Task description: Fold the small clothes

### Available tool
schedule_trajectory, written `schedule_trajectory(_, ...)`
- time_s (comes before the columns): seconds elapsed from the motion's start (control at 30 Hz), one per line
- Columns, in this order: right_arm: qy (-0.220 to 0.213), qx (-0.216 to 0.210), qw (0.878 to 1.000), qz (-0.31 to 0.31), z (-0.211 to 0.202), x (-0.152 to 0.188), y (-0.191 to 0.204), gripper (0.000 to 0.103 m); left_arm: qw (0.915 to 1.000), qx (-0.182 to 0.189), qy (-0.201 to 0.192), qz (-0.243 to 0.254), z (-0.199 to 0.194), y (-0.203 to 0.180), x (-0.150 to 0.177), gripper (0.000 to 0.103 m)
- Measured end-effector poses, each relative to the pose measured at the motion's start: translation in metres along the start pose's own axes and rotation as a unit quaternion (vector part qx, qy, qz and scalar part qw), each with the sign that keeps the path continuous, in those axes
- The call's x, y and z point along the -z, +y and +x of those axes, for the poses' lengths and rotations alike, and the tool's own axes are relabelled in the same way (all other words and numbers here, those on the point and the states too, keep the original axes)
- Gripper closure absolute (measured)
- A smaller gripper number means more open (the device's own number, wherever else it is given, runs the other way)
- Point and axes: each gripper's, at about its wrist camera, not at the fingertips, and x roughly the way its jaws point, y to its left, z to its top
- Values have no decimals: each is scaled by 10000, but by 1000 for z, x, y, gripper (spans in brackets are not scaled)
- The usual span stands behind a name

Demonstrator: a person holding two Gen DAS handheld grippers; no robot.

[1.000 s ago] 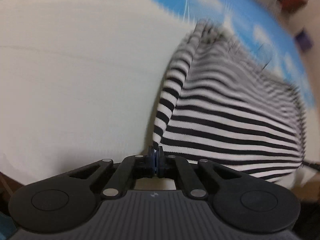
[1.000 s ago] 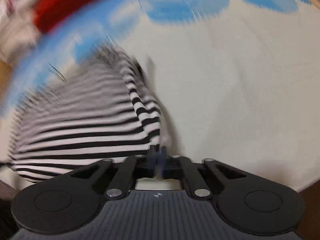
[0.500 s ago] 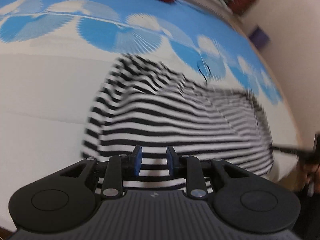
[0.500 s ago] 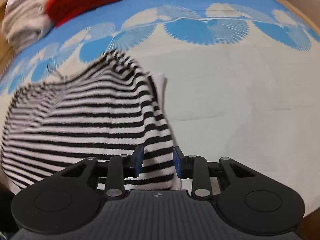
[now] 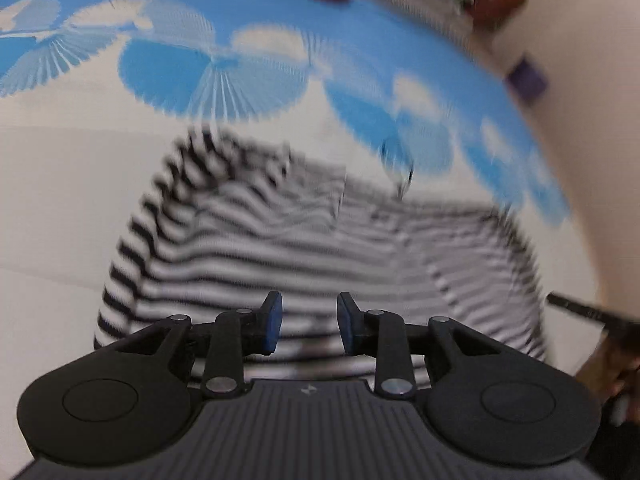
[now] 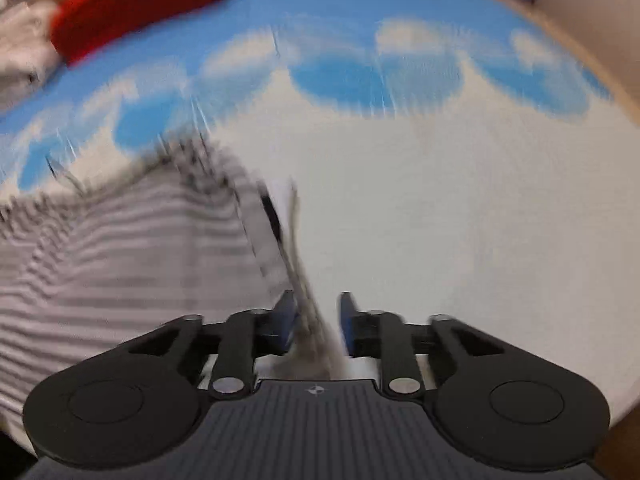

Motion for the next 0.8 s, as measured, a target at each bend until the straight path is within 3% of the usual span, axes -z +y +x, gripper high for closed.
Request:
schedule_trajectory(0.13,-328,-134,9989,-313,14,-18,21,59,9989,-259,-299,-263,-7,10,-9,70)
schedule_trajectory(0.37,-173,121,9971,-732,75,-46,54,54,9968,-611,-384,-349,-7,16,-17,70)
schedule_trajectory(0.4,-173,121,9971,-732,75,-46,54,56,9964,-680,-396,-331,-7,16,-18,70)
schedule_trajectory(0.43,-165,103,9968,-779,80,-49,56,73,9959,-742,-412,-297,-6,16,-19,70)
schedule_trajectory(0.47,-230,-50,9965,-799,84,-54,59,99,9954,-824,-433,-234,-5,14,-20,70)
schedule_trajectory(0.63,-677,372,9967,-235,83,-68,49,100,9917,-1104,-656,20,8,10,-36,70)
schedule_trajectory(0.7,-573,403,9974,-165,91,-69,47,100,9904,-1231,-632,31,19,13,-44,70)
schedule_trajectory(0.8,-49,250,9992,-306,109,-66,51,98,9872,-1547,-395,18,44,24,-52,70)
